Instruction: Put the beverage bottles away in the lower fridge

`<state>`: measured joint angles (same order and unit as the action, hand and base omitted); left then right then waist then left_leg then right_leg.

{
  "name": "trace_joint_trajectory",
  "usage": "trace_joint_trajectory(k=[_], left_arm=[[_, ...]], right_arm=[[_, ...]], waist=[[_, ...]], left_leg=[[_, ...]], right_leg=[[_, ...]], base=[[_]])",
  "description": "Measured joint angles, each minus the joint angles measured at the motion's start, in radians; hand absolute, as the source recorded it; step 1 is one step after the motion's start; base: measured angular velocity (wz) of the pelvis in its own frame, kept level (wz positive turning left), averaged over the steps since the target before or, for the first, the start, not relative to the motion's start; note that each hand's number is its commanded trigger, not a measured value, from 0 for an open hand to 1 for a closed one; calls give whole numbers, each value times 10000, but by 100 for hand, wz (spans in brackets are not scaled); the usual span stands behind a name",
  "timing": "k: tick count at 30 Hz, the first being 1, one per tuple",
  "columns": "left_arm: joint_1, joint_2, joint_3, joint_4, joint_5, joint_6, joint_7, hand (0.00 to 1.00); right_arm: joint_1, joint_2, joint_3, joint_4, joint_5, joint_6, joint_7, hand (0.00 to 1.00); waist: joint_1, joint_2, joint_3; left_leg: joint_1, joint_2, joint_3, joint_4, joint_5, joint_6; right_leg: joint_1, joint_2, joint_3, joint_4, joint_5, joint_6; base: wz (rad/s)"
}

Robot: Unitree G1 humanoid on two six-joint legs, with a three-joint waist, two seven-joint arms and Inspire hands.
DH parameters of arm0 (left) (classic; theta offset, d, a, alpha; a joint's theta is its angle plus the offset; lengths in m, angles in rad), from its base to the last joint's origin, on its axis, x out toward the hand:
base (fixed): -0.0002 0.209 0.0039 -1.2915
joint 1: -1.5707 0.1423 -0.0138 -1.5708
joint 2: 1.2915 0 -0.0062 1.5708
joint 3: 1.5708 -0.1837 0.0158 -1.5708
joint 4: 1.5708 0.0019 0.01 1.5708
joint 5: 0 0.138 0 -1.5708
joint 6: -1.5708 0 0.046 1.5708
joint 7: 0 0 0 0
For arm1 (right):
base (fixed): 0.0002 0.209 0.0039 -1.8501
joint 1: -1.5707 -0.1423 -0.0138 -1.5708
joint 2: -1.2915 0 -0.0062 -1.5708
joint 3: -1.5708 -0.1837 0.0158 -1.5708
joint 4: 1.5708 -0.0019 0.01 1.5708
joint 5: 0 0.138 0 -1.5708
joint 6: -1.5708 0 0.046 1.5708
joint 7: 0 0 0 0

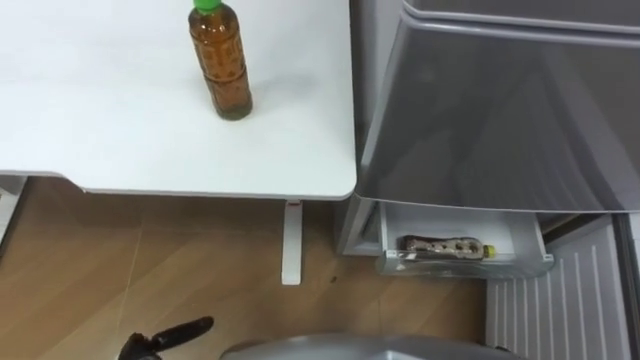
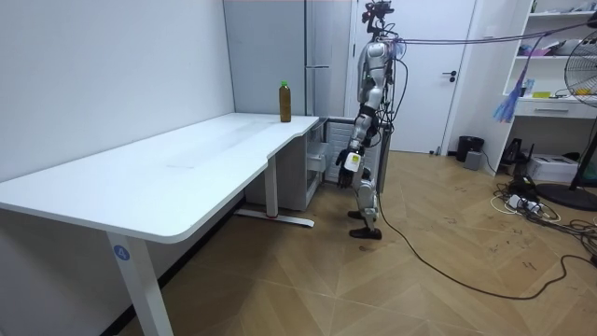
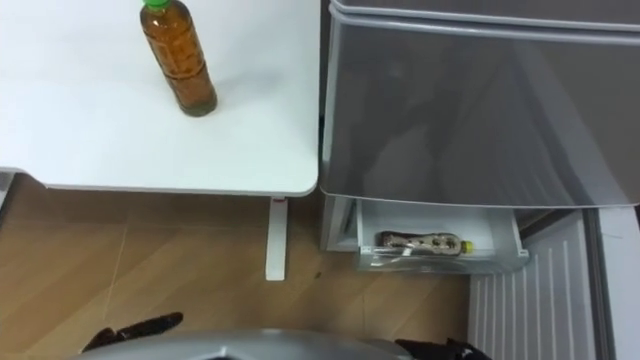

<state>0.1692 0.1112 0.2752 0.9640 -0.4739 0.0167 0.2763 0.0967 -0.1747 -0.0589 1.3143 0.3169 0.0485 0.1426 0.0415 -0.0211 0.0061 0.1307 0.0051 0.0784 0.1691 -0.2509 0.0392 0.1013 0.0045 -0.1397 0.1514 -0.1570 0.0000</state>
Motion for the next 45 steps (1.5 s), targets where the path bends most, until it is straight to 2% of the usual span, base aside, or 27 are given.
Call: trace_joint_trajectory(k=[6, 11, 13, 15, 18, 20, 21, 27, 31, 34, 41, 42, 45], left_arm=[[-18, 2, 152, -1481, -340, -456, 990, 0], [-9, 21, 167, -2804, -636, -1090, 1741, 0], [1, 25, 178, -3277, -624, -1113, 1978, 0], [20, 29, 184, -4289, -340, -1132, 2300, 0], [22, 55, 210, -5152, 379, -1451, 2682, 0], [18, 70, 161, -5598, 906, -1482, 2958, 0], [27, 65, 135, -5642, 1320, -1469, 3199, 0], [35, 48, -44, -6000, 2109, -1381, 4065, 0], [61, 49, -52, -6316, 2142, -1231, 4159, 0], [177, 77, -158, -6637, 2139, -955, 4151, 0], [258, 491, -695, -7119, 2180, -487, 4184, 0], [260, 544, -746, -7158, 2303, -438, 4187, 0], [264, 727, -841, -7548, 3478, 64, 4190, 0]], right_arm=[[37, 49, -9, -84, -171, -253, -191, 0], [39, 62, -13, -322, -859, -415, -200, 0], [50, 69, -19, -347, -1080, -510, -200, 0], [192, 75, -20, -533, -1230, -594, -200, 0], [226, 112, -44, -699, -1431, -719, -190, 0], [225, 120, -40, -719, -1448, -736, -166, 0], [224, 119, -27, -719, -1438, -766, -155, 0], [218, 118, -3, -720, -1384, -825, 23, 0], [223, 152, -46, -635, -1444, -1032, 116, 0], [203, 156, -42, -478, -1425, -1140, 113, 0], [155, 224, -18, -390, -1255, -1223, -59, 0], [155, 232, -13, -390, -1253, -1221, -90, 0], [122, 240, -39, -381, -1261, -1222, -121, 0]], waist=[[-34, 45, -13], [-31, 44, -28], [-57, 52, -37], [-22, 25, -53], [8, 40, -58], [-21, 53, -60], [-27, 65, -57], [-46, 40, -58], [-72, 22, -34], [-89, 34, -26], [-152, 42, 53], [-154, 44, 56], [-169, 88, 94]], left_leg=[[18, 0, -14, -12, 2, 0], [19, -4, -16, -3, 3, 4], [22, -22, -128, 10, 4, 4], [25, -40, -256, 12, 5, 5], [24, -25, -279, 10, 6, 4], [21, -20, -280, 7, 6, 4], [15, -20, -290, 9, 5, 5], [-77, -39, -409, 8, 5, 5], [-183, -49, -542, 126, 5, 4], [-199, -33, -598, 192, 5, 3], [-417, -155, -860, 321, 7, 7], [-438, -153, -873, 347, 7, 7], [-503, -167, -1004, 404, 7, 7]], right_leg=[[19, -1, 2, 6, 0, 0], [-34, 0, 31, 19, 0, 0], [-9, 0, 3, 13, 0, 0], [21, 9, 2, 3, 0, 0], [16, 20, 2, -13, 0, 0], [7, 22, 1, -12, 0, 0], [-4, 23, 4, -11, 0, 0], [-121, 46, 18, -7, 6, -9], [-160, 48, 10, -24, 15, -23], [-129, 39, 7, -36, 14, -23], [-144, -35, 4, -165, 17, -24], [-144, -33, 3, -165, 17, -24], [-123, -32, 9, -173, 26, -35]], base=[[0], [-2], [3], [9], [0], [-3], [0], [0], [8], [4], [8], [11], [12]])
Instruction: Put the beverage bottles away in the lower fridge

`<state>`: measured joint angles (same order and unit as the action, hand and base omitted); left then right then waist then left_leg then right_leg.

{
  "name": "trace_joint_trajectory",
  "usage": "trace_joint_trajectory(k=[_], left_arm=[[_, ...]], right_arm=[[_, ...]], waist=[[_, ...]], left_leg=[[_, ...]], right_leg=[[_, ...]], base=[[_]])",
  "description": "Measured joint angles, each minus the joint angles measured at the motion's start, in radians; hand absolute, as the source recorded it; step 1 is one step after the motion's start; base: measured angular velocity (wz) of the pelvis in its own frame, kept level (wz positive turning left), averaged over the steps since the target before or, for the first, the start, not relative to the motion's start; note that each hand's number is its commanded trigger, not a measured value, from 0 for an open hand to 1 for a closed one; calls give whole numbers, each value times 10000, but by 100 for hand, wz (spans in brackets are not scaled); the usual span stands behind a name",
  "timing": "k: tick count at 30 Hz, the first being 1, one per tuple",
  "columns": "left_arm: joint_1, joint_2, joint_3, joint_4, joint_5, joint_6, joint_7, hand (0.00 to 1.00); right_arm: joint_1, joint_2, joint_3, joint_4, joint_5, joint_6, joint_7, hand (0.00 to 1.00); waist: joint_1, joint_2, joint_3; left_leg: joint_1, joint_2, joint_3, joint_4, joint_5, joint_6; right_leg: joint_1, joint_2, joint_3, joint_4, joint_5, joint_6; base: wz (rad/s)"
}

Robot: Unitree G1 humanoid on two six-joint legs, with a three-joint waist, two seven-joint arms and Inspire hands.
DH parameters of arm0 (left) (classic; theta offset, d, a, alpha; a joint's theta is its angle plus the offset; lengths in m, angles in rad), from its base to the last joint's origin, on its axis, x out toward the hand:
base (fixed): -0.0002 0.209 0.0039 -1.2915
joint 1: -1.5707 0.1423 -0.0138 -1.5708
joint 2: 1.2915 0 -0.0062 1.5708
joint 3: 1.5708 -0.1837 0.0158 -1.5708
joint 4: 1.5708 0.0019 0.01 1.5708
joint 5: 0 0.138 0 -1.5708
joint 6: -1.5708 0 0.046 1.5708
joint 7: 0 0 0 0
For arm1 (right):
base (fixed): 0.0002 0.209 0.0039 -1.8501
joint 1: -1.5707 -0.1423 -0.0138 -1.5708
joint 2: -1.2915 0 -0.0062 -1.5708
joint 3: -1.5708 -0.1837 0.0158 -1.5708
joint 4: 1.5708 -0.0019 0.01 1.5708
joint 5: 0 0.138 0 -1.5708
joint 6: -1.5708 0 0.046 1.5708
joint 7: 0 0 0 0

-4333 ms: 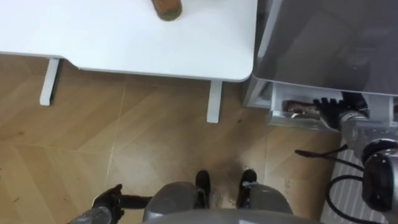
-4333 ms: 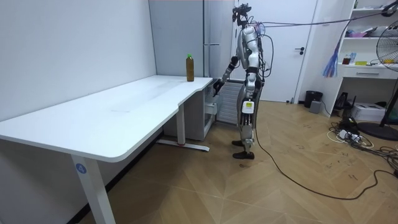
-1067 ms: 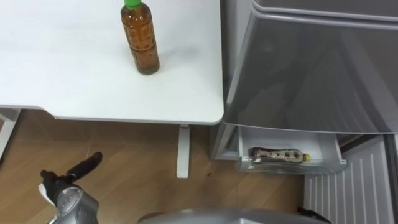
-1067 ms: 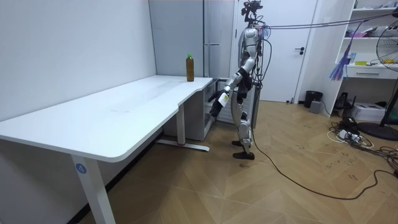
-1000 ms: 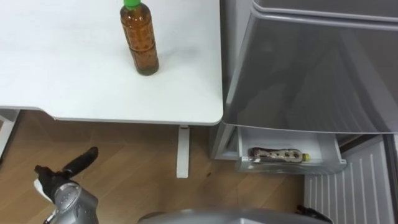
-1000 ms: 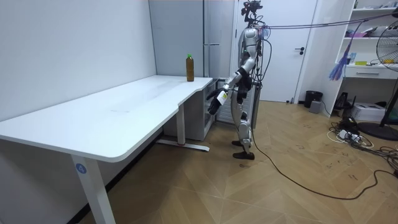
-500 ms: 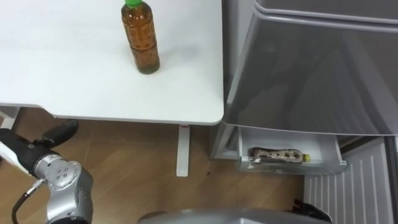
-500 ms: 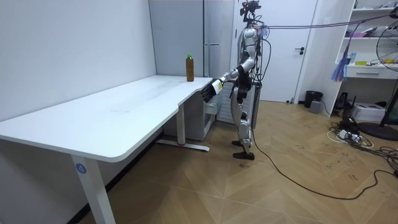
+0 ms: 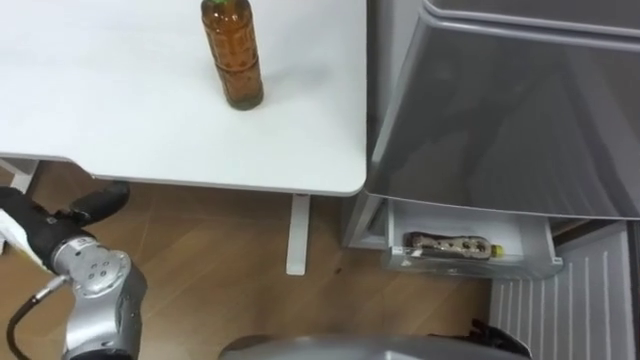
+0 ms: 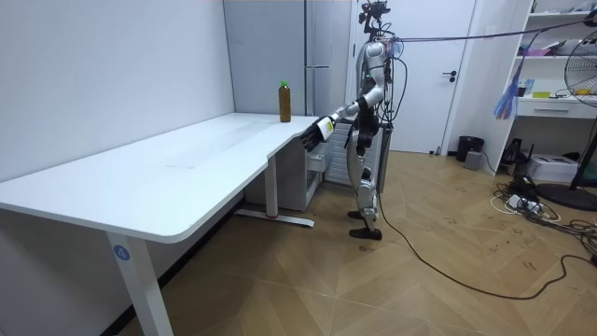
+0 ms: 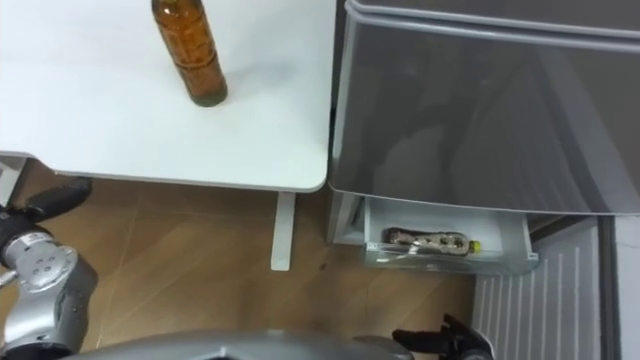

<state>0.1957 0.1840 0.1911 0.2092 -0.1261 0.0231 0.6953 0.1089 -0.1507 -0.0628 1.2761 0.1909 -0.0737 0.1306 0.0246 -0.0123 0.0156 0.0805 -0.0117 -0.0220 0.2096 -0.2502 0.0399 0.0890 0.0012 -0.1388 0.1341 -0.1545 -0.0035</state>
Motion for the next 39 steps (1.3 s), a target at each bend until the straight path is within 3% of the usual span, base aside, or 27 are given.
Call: trace_joint_trajectory(k=[1, 4, 7, 9, 10, 11, 12, 13, 16, 17, 20, 22, 29, 35, 39], left_arm=[[11, 18, -2, -74, 173, 56, -5, 0], [330, 26, 16, -1080, 502, 52, -8, 0], [218, 84, 85, -3323, 364, -1002, -7, 0], [-80, 144, 191, -4387, 287, -2090, -101, 0], [-100, 126, 220, -4495, 333, -2250, -125, 0], [-130, 53, 241, -4633, 534, -2361, -167, 0], [-55, -78, 239, -4663, 726, -2381, -253, 0], [-18, -152, 238, -4661, 821, -2379, -296, 0], [259, -417, 207, -4629, 1004, -2302, -499, 0], [416, -430, 205, -4627, 990, -2298, -585, 0], [600, -452, 215, -4558, 968, -2247, -687, 0], [675, -452, 181, -4310, 959, -2246, -790, 0], [910, -519, -202, -4113, 860, -2084, -1409, 0], [795, -513, -752, -4164, 418, -2077, -2309, 0], [665, -508, -777, -4166, 273, -2030, -2953, 0]], right_arm=[[0, -1, 2, 18, 1, -3, -15, 0], [-88, -20, 12, 170, 6, -11, -87, 0], [-201, -61, 22, 395, 12, -3, -82, 0], [-228, -148, 20, 395, 16, -15, -36, 0], [-181, -181, 22, 359, 17, -21, -37, 0], [-101, -238, 19, 284, 37, -35, -44, 0], [-34, -251, -2, 284, 182, -38, -63, 0], [-7, -245, -7, 274, 268, -38, -64, 0], [84, -148, 71, 269, 470, -17, -69, 0], [85, -115, 176, 265, 522, -17, -81, 0], [122, -79, 462, 298, 573, 21, -106, 0], [99, -52, 517, 331, 593, 23, -131, 0], [-69, -102, 847, 342, 446, 102, -43, 0], [-196, -259, 995, 345, 385, 93, 114, 0], [-348, -257, 988, 419, 352, 60, 150, 0]], waist=[[-1, 7, 10], [-8, 49, 138], [26, 128, 147], [60, 215, 68], [51, 229, 58], [42, 368, -24], [23, 430, -78], [15, 430, -83], [55, 197, -131], [85, 133, -188], [179, -146, -153], [335, -238, -189], [372, -231, -189], [303, 6, -139], [20, 57, -96]], left_leg=[[-7, -3, -39, 13, 0, 0], [-27, -8, -148, 58, 0, 0], [40, -13, -229, 18, 0, -1], [217, -12, -129, -210, 15, 6], [271, -9, -80, -255, 15, 6], [373, -9, -55, -311, 16, 9], [409, -10, -60, -309, 16, 9], [416, -8, -63, -312, 16, 9], [406, -2, -80, -261, 19, 4], [408, -3, -79, -242, 21, 1], [434, -7, -114, -219, 21, -1], [462, -16, -140, -220, 18, 3], [303, -63, -497, -194, -6, 38], [347, -28, -446, -209, 0, 27], [358, -31, -423, -218, 1, 27]], right_leg=[[7, 0, -1, 0, 0, 0], [41, 3, 1, -1, 0, 0], [88, 10, 9, -3, -3, 4], [208, 32, 98, -2, -6, 8], [212, 41, 153, -2, -6, 9], [220, 69, 266, -4, -7, 10], [220, 78, 290, -6, -11, 13], [220, 84, 301, -6, -17, 10], [214, 101, 303, -7, -49, -39], [233, 98, 290, -9, -69, -52], [297, 82, 227, -10, -73, -53], [334, 59, 224, 6, -73, -53], [317, 41, -35, 15, -49, -9], [330, 67, -80, 8, -48, -11], [318, 64, -61, 4, -48, -10]], base=[[14], [12], [4], [-24], [-36], [-29], [-24], [-12], [-2], [7], [7], [0], [13], [0], [-1]])
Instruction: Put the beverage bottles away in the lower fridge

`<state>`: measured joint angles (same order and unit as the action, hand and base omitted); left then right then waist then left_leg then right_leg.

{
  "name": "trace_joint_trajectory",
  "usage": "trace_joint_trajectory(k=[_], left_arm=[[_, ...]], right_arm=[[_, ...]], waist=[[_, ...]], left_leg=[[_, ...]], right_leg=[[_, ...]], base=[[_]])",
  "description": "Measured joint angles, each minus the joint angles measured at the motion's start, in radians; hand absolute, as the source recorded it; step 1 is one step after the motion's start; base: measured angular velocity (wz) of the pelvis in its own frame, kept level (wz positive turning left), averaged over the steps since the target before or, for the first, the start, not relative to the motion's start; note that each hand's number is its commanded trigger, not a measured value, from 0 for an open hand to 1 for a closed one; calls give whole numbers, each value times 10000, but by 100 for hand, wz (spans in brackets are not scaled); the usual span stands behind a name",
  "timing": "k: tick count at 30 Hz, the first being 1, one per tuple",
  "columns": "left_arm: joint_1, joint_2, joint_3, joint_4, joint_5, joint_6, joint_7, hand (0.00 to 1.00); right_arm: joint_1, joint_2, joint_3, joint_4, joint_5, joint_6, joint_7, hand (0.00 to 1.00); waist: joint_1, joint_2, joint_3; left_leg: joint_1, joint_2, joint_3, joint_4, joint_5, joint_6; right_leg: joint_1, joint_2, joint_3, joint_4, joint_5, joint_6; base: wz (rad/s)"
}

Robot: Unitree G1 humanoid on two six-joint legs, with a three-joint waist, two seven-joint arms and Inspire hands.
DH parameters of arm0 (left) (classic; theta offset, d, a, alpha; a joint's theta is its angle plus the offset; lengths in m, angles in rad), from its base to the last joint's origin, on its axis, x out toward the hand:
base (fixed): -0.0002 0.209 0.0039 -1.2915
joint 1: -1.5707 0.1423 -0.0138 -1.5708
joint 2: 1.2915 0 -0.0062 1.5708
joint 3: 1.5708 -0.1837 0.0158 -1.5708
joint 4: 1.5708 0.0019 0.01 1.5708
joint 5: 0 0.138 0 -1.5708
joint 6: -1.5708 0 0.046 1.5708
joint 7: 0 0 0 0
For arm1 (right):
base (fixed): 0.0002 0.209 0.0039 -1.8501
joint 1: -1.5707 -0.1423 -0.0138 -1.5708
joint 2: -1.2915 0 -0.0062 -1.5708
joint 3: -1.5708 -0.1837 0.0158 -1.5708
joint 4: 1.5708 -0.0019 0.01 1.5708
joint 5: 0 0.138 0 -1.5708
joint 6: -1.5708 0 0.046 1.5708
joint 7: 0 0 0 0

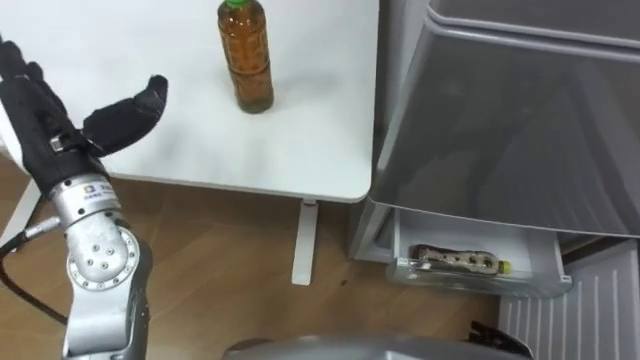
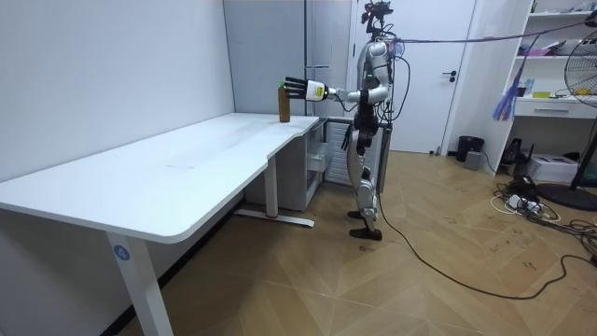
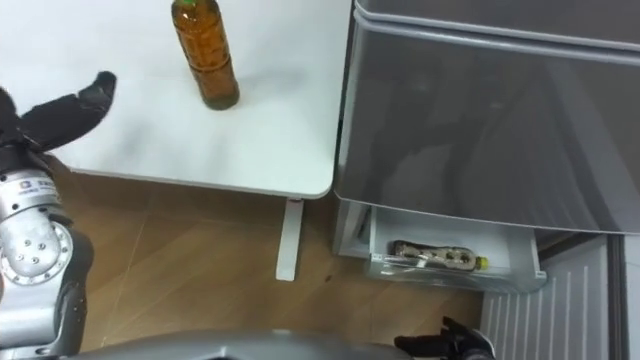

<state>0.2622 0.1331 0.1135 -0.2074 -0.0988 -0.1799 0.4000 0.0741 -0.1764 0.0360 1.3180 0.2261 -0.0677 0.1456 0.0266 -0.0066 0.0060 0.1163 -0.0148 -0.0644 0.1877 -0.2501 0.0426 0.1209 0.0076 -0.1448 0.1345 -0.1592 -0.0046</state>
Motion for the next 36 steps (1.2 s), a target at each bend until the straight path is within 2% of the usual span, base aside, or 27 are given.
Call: trace_joint_trajectory(k=[5, 11, 15, 25, 30, 36], left_arm=[[-511, -8, 1, 3, -774, 101, -557, 0], [-566, -9, -188, 8, -1289, 307, -1197, 0], [-671, 1, -229, 8, -1340, 723, -1571, 0], [-792, 60, -316, 121, -2250, 1304, -2091, 0], [-1040, 119, -106, 1145, -2252, 1386, -2383, 0], [-1352, 264, 153, 1576, -2240, 1493, -2381, 0]], right_arm=[[13, 11, -16, 122, 67, -46, 8, 0], [5, 52, -170, 166, 106, -42, 84, 0], [-46, 68, -189, 189, 102, 51, 105, 0], [81, 81, -527, -93, 65, 354, 240, 0], [271, 72, -776, -86, 34, 346, 186, 0], [366, 93, -1181, -81, -17, 348, 178, 0]], waist=[[-19, 14, 20], [-356, -40, 18], [-530, -61, 24], [-558, -107, 36], [-559, -26, 44], [-726, 48, 83]], left_leg=[[46, 13, 59, -53, 0, 1], [86, 15, 89, -74, 1, 1], [135, 22, 144, -70, 1, 2], [211, 83, 561, -182, -2, 1], [368, 120, 643, -194, -3, -5], [552, 101, 778, -201, -3, -3]], right_leg=[[-11, 5, 49, -10, 0, 0], [7, 3, 55, 4, -1, 1], [11, 14, 168, 13, -1, 1], [-86, 100, 583, 64, 16, -27], [-4, 142, 677, 60, 22, -37], [137, 131, 896, 58, 22, -36]], base=[[-5], [-1], [-7], [-12], [-7], [-6]])
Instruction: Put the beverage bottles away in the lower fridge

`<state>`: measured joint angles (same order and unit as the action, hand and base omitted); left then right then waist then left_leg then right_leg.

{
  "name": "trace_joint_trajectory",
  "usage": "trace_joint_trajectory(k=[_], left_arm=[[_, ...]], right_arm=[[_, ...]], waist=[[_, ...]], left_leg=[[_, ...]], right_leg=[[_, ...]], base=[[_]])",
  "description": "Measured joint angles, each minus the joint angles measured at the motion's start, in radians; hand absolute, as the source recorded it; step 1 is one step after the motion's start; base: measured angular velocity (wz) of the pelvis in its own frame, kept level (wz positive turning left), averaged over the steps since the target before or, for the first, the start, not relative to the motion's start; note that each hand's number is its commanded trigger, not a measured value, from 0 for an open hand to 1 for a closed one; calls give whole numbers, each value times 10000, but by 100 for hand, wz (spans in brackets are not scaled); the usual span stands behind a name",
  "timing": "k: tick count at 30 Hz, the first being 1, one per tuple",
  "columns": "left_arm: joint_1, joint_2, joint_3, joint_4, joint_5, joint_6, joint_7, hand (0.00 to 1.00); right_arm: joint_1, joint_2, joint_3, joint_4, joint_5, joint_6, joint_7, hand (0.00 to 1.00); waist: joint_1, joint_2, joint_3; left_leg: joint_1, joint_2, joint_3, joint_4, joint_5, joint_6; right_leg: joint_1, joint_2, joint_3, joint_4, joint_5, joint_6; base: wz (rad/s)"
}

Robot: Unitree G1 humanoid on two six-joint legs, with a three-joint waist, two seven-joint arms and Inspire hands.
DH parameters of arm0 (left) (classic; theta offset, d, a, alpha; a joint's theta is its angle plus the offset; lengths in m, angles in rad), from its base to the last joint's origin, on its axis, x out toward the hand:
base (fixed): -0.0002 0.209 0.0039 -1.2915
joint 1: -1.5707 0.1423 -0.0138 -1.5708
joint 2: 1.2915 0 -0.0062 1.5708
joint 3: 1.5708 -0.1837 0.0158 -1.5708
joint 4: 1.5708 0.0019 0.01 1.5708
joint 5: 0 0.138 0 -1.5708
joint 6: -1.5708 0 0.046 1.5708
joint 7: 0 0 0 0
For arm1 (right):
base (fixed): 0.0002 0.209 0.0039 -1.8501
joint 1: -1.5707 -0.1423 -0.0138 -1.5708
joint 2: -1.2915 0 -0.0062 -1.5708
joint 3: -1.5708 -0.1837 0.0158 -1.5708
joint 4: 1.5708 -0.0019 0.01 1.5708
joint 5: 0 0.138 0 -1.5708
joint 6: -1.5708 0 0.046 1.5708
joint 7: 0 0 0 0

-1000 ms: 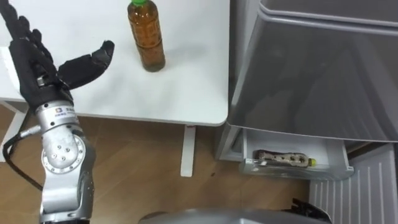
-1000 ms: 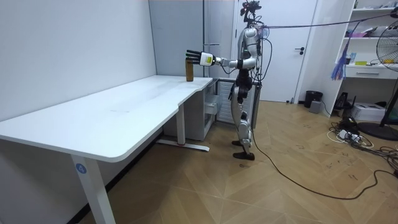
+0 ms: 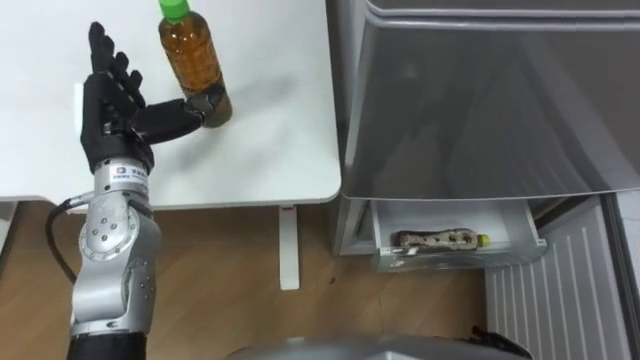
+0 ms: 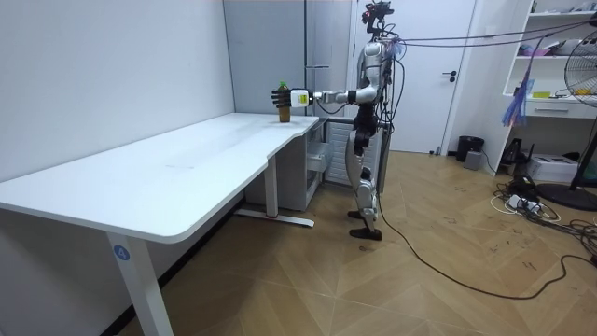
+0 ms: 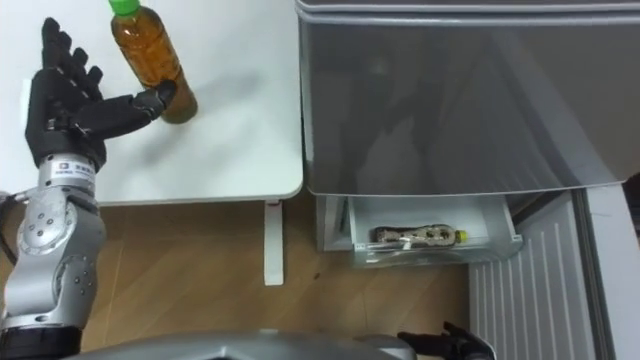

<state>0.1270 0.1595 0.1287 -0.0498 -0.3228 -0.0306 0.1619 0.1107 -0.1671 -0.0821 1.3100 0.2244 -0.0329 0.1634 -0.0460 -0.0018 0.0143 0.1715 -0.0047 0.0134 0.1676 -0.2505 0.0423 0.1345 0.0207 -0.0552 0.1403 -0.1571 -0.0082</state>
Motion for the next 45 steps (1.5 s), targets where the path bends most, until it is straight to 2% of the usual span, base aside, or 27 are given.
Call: trace_joint_trajectory(k=[3, 10, 13, 16, 20, 25, 29, 32, 35, 37, 41, 45], left_arm=[[-267, 178, 145, 158, 0, 0, -1, 0], [-494, 193, 311, 506, 1, 48, -47, 0], [-513, 194, 328, 611, 25, 143, -105, 0], [-814, 213, 388, 1077, 109, 348, -171, 0], [-1389, 227, 687, 1506, 46, 631, -178, 0], [-1855, 360, 863, 1611, -14, 740, -223, 0], [-2183, 417, 1047, 2246, -24, 751, -155, 0], [-2193, 448, 1055, 2703, -76, 813, -132, 0], [-2193, 451, 1055, 2763, -261, 1062, -131, 0], [-2193, 455, 1055, 2768, -356, 1121, -131, 0], [-2193, 507, 1055, 2782, -385, 1141, -133, 0], [-2193, 519, 1056, 2794, -409, 1164, -132, 0]], right_arm=[[78, 1, -216, -48, -246, 12, 4, 0], [104, -1, -407, -52, -811, 157, 3, 0], [90, -7, -602, -52, -1223, 285, 3, 0], [93, -35, -685, -49, -1865, 384, 0, 0], [112, -41, -678, -220, -2544, 595, 9, 0], [204, -52, -683, -223, -3200, 941, 36, 0], [383, -56, -666, -222, -3359, 1248, 171, 0], [516, -51, -576, -219, -3562, 1493, 253, 0], [503, -62, -576, -221, -3611, 1648, 270, 0], [491, -63, -576, -221, -3610, 1656, 278, 0], [476, -74, -573, -221, -3613, 1660, 319, 0], [516, -76, -574, -220, -3613, 1669, 366, 0]], waist=[[-197, 27, 10], [-422, 85, -1], [-453, 111, -20], [-493, 130, -31], [-565, 99, -39], [-579, 68, -47], [-573, 68, -51], [-567, 92, -60], [-559, 157, -73], [-562, 219, -96], [-565, 420, -91], [-581, 430, -90]], left_leg=[[91, 11, 59, -51, -2, 3], [141, 66, 166, -157, -4, -2], [167, 82, 179, -130, -3, -6], [168, 83, 174, -122, -3, -6], [161, 87, 213, -79, -3, -5], [196, 89, 320, -80, -3, -6], [272, 95, 388, -127, -4, -6], [290, 94, 410, -160, -4, -5], [276, 96, 441, -163, -5, -3], [285, 96, 539, -168, -5, -3], [315, 100, 636, -171, -5, -3], [319, 111, 638, -170, -4, -4]], right_leg=[[25, 10, 0, 47, -1, 1], [-59, 88, 155, 156, 10, -16], [-95, 125, 253, 170, 17, -28], [-105, 124, 255, 196, 17, -28], [-172, 124, 253, 313, 14, -25], [-176, 125, 271, 324, 14, -25], [-156, 132, 283, 343, 15, -26], [-181, 134, 289, 375, 16, -27], [-284, 143, 284, 476, 16, -27], [-301, 142, 286, 477, 16, -27], [-317, 141, 303, 492, 16, -27], [-323, 149, 297, 508, 14, -30]], base=[[-5], [-8], [-9], [0], [-1], [-6], [-6], [-6], [-8], [-10], [-8], [0]])
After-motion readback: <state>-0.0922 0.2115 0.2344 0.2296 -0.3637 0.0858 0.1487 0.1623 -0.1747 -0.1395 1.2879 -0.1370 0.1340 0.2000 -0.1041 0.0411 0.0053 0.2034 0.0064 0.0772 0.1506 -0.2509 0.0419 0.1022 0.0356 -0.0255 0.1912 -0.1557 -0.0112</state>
